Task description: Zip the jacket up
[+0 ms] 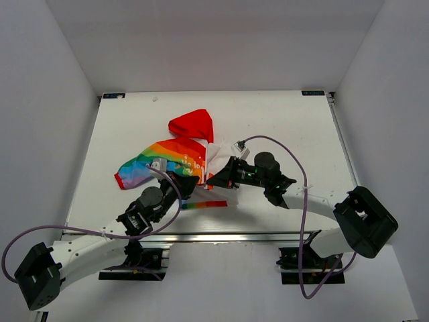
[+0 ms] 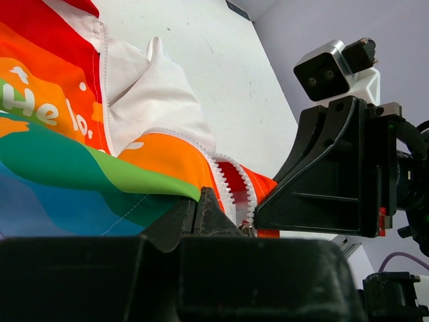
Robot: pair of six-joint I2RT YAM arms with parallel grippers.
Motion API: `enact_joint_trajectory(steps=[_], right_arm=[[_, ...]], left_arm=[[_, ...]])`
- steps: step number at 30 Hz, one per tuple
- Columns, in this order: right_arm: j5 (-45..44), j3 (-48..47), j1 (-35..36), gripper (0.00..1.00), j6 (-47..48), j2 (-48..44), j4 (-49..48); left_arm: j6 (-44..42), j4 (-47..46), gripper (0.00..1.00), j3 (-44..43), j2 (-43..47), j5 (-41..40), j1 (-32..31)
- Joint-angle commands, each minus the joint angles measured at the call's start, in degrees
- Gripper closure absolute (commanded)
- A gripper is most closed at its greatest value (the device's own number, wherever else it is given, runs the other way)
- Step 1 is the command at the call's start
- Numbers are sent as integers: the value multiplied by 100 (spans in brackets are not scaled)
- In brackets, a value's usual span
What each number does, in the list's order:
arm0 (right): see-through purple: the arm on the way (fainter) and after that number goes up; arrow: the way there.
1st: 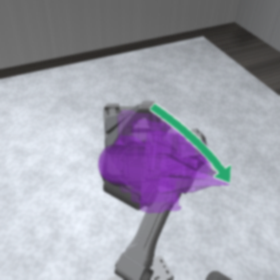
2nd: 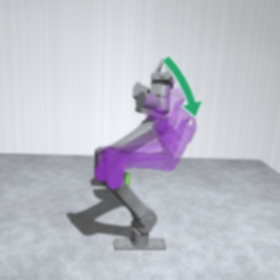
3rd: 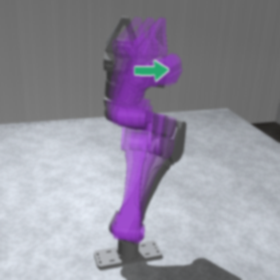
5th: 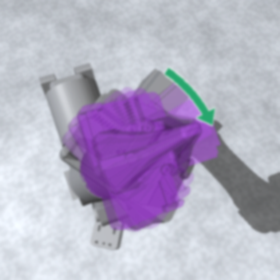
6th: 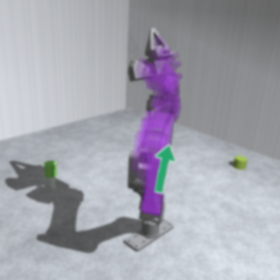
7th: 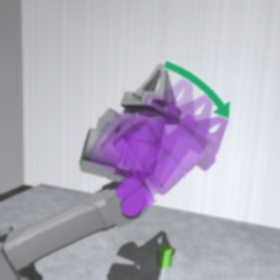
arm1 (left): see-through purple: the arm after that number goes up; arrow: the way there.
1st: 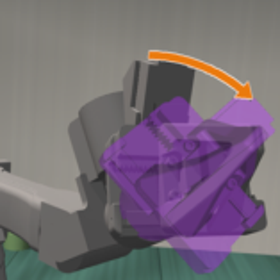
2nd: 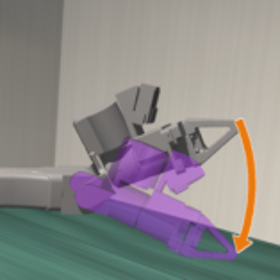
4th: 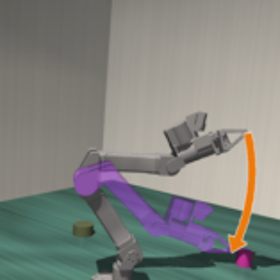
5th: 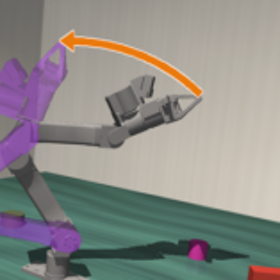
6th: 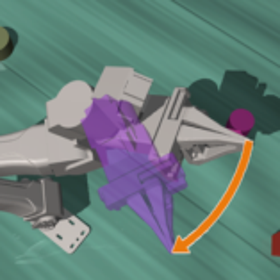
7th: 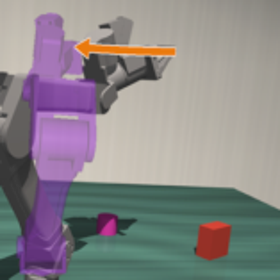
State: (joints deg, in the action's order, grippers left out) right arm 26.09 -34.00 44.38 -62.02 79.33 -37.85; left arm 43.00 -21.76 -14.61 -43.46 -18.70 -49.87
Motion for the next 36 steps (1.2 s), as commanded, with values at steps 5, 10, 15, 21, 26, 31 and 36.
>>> enact_joint_trajectory(steps=[5,10,15,21,26,31,36], right_arm=[[63,16,53,100,-109,-243,-311],[-25,-80,44,100,-47,-172,-215],[28,-125,53,100,-38,-111,-144],[46,-142,79,100,-65,-41,-285],[55,-169,97,100,-91,12,-329],[-51,-142,88,100,-126,12,-390],[-156,-160,97,100,-144,-32,-381]], left_arm=[[33,-21,100,-42,154,-134,-32],[33,-21,100,-33,163,-108,-32],[41,-21,100,-42,171,-99,-32],[41,-39,100,-33,119,-29,-32],[33,-65,100,-59,57,-11,-32],[15,-118,100,-33,75,33,-32],[6,-101,100,-7,110,15,-32]])
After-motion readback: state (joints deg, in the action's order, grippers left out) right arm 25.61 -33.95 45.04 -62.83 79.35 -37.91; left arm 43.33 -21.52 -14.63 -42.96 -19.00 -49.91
